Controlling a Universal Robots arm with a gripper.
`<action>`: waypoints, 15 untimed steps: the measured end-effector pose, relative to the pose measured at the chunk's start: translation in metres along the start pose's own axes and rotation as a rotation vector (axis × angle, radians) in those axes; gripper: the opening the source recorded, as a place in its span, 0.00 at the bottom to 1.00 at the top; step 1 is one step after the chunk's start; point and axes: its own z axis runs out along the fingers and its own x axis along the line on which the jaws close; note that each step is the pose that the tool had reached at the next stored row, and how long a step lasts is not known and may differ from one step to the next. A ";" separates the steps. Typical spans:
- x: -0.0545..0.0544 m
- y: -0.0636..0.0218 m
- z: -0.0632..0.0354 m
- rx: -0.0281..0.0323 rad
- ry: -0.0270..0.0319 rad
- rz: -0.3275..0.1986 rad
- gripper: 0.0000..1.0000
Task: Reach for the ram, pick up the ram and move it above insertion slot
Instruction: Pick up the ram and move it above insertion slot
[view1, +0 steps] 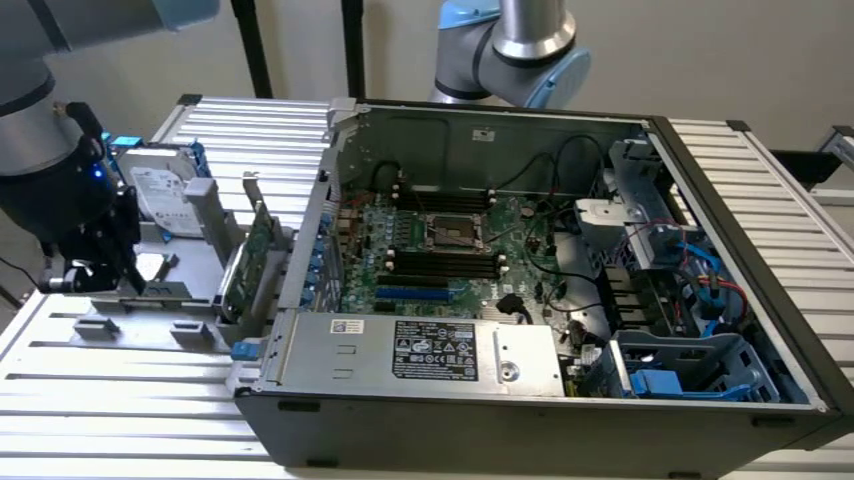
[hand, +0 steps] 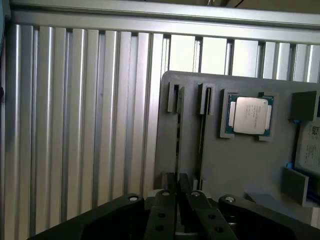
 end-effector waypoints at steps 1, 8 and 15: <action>0.000 -0.0015 -0.0032 0.0000 -0.0028 -0.003 0.15; 0.003 -0.0124 -0.0285 0.0009 -0.0244 -0.025 0.15; 0.005 -0.0323 -0.0572 0.0020 -0.0440 -0.036 0.15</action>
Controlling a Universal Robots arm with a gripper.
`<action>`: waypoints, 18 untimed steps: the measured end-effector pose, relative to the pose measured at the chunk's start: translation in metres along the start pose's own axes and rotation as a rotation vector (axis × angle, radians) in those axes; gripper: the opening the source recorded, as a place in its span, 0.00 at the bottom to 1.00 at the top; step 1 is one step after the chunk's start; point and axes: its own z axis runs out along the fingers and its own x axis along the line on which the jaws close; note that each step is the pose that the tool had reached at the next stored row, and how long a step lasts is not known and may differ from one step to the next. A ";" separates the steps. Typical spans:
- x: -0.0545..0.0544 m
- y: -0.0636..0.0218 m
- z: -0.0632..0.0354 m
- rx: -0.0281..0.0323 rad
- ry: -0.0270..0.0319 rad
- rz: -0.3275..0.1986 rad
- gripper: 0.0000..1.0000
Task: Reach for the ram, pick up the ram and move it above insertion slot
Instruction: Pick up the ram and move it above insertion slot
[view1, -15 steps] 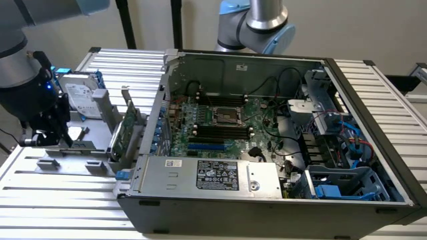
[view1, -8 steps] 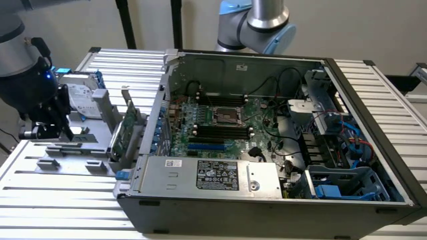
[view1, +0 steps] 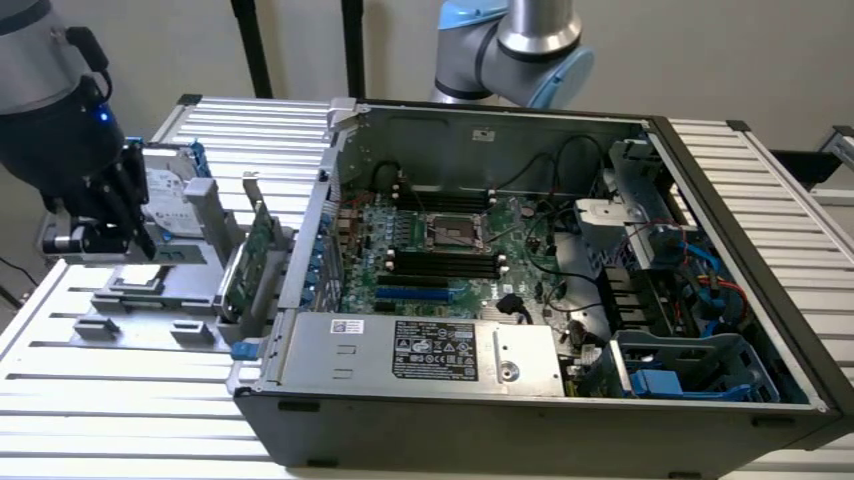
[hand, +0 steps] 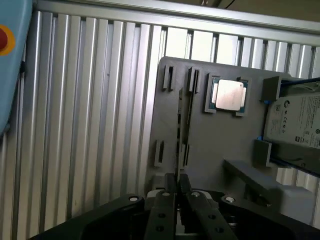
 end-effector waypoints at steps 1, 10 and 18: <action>0.000 -0.0035 -0.0045 0.0002 -0.0028 -0.001 0.15; 0.002 -0.0361 -0.0423 0.0021 -0.0278 -0.010 0.15; 0.005 -0.0717 -0.0585 0.0033 -0.0456 -0.012 0.15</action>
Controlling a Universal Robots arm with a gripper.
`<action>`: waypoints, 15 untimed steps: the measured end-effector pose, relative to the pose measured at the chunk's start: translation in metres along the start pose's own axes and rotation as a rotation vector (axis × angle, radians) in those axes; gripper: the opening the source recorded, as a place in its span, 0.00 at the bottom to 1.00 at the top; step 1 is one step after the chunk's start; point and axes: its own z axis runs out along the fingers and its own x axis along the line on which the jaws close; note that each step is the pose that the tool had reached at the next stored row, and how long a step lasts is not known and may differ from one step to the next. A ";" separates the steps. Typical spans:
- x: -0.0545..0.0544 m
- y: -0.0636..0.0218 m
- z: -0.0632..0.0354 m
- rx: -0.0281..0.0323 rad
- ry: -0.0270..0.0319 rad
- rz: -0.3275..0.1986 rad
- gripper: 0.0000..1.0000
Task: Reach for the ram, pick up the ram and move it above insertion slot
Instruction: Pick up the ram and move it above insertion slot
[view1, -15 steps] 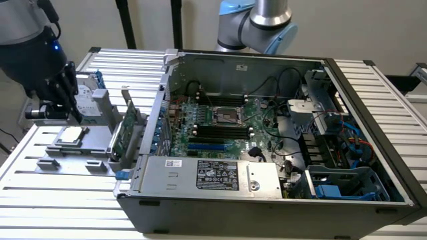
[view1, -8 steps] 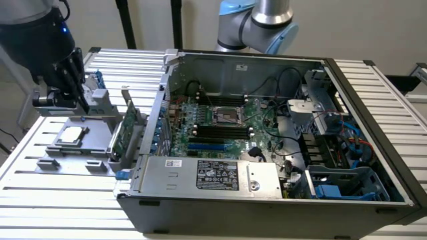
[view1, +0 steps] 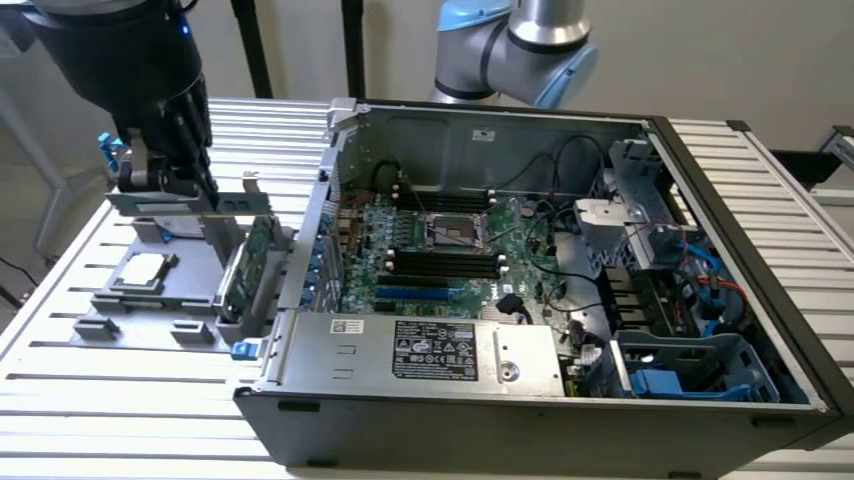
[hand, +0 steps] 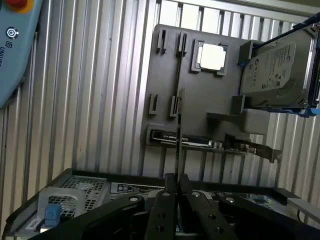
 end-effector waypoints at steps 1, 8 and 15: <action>0.000 -0.0049 -0.0012 0.0003 -0.0020 0.000 0.15; 0.003 -0.0362 -0.0054 0.0014 -0.0150 -0.001 0.15; 0.007 -0.0681 -0.0062 0.0022 -0.0244 -0.003 0.15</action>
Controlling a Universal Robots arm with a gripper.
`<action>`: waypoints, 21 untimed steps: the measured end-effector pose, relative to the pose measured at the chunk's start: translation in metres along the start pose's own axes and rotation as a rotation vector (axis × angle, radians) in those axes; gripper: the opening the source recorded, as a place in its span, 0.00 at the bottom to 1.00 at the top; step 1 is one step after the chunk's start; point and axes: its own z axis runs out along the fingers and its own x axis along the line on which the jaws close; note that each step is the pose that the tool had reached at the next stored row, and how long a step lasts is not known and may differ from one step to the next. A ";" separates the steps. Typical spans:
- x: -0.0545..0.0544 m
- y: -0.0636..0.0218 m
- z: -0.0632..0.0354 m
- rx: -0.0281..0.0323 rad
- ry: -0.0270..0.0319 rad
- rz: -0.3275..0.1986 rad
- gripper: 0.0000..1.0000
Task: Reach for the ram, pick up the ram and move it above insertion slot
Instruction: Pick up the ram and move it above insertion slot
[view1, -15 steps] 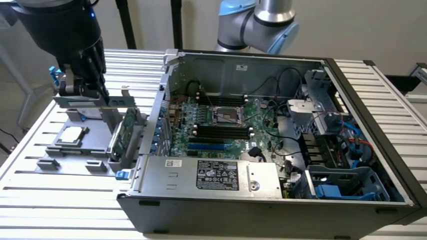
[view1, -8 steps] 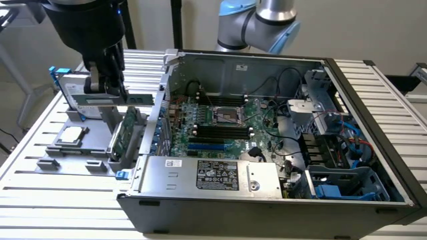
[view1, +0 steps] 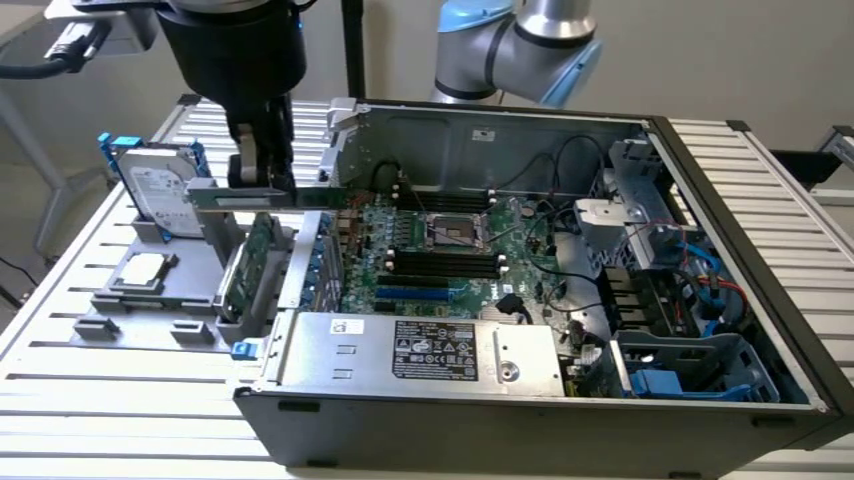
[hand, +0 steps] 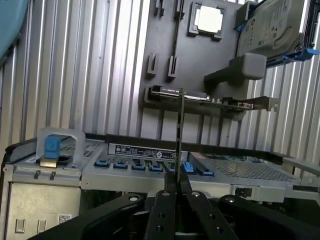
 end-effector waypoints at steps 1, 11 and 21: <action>0.000 -0.0045 -0.0001 0.0000 -0.0002 0.000 0.15; 0.005 -0.0496 -0.0010 -0.0002 -0.0002 -0.002 0.15; 0.010 -0.0947 -0.0008 -0.0002 -0.0002 -0.002 0.15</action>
